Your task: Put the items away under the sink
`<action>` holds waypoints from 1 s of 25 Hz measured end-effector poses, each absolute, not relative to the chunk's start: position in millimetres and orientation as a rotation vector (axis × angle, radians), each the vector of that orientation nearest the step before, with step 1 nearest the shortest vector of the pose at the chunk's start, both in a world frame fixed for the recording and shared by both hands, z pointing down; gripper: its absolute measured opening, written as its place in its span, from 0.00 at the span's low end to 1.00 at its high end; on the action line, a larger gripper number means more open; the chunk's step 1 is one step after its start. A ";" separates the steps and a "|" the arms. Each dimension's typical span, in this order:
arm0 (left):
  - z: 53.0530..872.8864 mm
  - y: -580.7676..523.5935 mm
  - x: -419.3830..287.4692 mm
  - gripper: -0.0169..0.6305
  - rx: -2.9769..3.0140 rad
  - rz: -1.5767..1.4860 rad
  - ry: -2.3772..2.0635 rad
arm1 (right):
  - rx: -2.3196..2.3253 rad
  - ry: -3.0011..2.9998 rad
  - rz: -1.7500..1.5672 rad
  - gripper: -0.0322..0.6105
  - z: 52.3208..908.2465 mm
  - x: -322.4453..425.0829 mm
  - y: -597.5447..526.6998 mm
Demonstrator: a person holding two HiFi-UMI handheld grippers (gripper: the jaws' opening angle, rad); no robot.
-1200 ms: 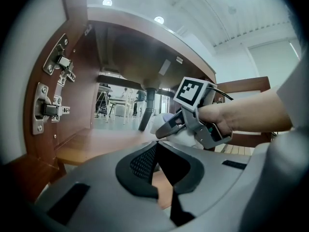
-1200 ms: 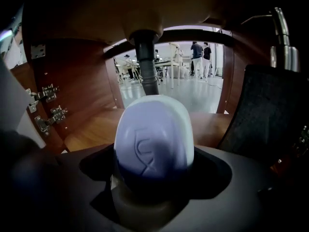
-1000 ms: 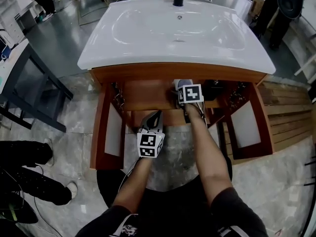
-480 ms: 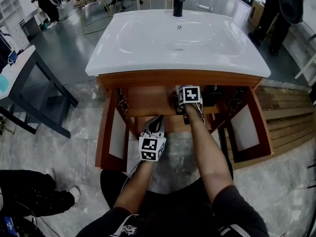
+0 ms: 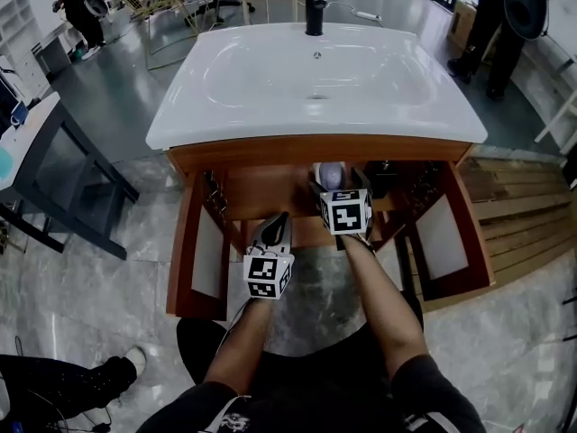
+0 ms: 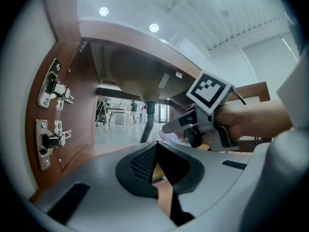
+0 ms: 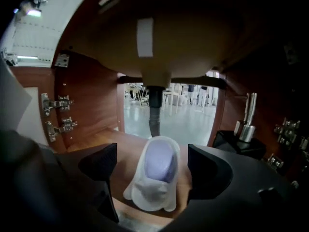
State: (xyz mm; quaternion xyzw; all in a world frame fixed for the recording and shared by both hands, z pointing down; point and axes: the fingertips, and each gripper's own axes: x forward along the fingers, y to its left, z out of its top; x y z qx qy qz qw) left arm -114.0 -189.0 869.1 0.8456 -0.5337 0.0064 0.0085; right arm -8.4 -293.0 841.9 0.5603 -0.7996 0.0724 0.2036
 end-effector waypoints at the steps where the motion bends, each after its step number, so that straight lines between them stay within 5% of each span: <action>1: 868.0 -189.9 -114.7 0.04 2.641 0.023 -1.673 | 1.562 -2.259 0.154 0.79 834.6 -11.4 -283.7; 5: 863.9 -190.5 -113.8 0.04 2.635 0.019 -1.679 | 1.587 -2.355 0.014 0.78 814.9 -13.0 -246.3; 8: 861.7 -189.9 -112.2 0.04 2.637 0.029 -1.683 | 1.669 -2.369 -0.070 0.36 810.0 -9.3 -222.2; 12: 857.2 -188.6 -108.7 0.04 2.646 0.025 -1.681 | 1.696 -2.348 -0.099 0.11 816.6 -5.5 -211.0; 25: 746.8 -156.1 -93.4 0.04 2.538 0.106 -1.596 | 1.682 -2.470 0.041 0.09 702.3 4.6 -163.7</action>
